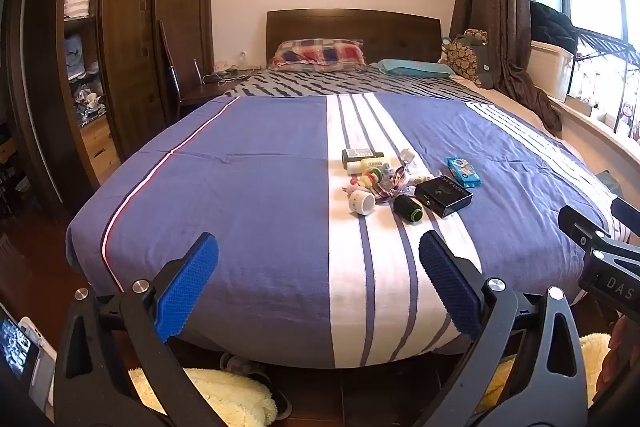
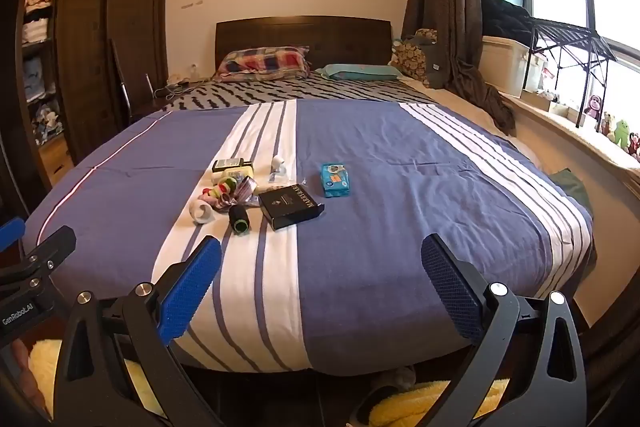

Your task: Collect trash

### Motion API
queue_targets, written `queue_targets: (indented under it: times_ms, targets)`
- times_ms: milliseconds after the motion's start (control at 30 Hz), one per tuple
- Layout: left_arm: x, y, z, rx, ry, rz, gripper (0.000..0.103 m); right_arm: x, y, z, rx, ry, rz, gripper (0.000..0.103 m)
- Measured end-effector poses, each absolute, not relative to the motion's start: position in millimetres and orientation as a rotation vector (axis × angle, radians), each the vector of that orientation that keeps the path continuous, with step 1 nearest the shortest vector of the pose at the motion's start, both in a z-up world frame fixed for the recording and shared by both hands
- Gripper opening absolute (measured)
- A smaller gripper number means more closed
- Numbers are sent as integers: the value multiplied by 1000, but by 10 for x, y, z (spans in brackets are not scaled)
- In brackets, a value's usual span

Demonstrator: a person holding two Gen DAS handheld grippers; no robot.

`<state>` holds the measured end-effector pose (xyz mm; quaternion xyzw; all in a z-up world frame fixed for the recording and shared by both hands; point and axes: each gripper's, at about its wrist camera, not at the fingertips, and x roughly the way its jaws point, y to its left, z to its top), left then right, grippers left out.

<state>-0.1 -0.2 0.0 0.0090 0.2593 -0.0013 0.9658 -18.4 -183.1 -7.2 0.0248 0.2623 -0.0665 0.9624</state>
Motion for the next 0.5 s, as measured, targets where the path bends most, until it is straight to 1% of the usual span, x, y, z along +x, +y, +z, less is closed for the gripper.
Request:
queue_targets:
  times_ms: [500]
  targets:
    - [-4,26,53,18,521,-1,95,-214,-1833,-47,48,517,-131,100]
